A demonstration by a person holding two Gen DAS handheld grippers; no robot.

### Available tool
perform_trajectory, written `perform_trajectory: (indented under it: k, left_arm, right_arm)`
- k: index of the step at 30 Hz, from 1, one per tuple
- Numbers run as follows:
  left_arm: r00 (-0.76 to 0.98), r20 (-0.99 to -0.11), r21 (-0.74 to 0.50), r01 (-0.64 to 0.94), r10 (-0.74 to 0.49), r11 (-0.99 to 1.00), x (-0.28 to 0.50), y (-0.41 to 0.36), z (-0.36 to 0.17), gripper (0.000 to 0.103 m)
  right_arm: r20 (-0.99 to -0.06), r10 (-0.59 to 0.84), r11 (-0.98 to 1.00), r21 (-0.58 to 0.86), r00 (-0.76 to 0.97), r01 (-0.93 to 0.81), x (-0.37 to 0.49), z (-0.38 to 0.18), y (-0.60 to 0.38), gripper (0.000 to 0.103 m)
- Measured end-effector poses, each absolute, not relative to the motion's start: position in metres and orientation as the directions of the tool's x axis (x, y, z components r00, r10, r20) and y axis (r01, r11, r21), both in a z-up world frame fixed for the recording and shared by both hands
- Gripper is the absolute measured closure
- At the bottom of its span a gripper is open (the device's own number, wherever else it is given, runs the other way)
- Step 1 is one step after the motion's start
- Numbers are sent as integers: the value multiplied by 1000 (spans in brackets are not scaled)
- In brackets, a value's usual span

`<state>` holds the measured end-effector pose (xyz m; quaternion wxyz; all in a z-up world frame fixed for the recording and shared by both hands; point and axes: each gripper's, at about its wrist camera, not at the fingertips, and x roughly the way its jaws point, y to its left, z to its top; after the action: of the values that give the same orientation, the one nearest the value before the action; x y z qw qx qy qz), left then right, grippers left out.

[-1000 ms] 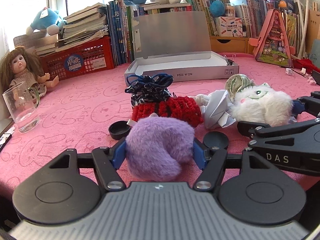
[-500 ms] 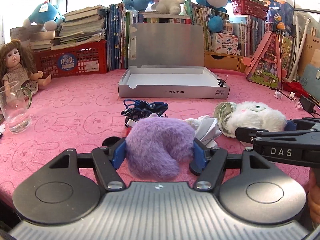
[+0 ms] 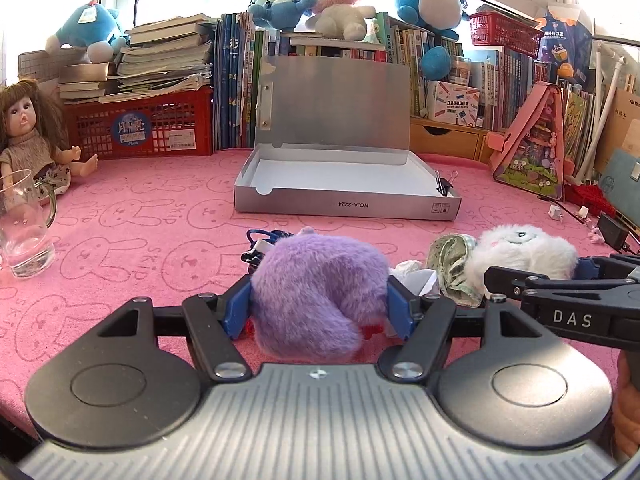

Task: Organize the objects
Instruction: 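Carry the purple plush in the left tool while the right tool carries the white plush into the box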

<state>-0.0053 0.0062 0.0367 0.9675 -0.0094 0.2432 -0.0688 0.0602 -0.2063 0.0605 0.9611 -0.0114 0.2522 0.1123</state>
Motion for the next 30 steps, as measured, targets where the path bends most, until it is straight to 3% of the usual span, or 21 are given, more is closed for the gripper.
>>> perform_trajectory:
  k: [8, 10, 16, 22, 24, 30]
  left_arm:
    - [885, -453, -53, 97, -111, 994, 15, 10, 44, 31]
    - [883, -454, -58, 99, -114, 993, 15, 11, 42, 31]
    - [873, -475, -49, 99, -110, 994, 13, 9, 34, 31]
    - [873, -478, -15, 99, -94, 995, 8, 7, 29, 31]
    - [875, -477, -7, 97, -89, 995, 6, 6, 28, 30]
    - [889, -448, -19, 94, -93, 995, -1, 9, 37, 30]
  right_arm:
    - [-506, 204, 977, 59, 838, -202, 77, 64, -217, 35]
    - [-495, 226, 973, 75, 839, -218, 70, 61, -219, 22]
    - [-488, 173, 975, -38, 856, -219, 58, 45, -202, 12]
    - [-504, 114, 980, -86, 856, -181, 62, 32, -193, 13]
    - [-514, 119, 981, -72, 849, -181, 62, 34, -194, 23]
    - [-500, 161, 981, -15, 851, -194, 60, 48, -203, 27]
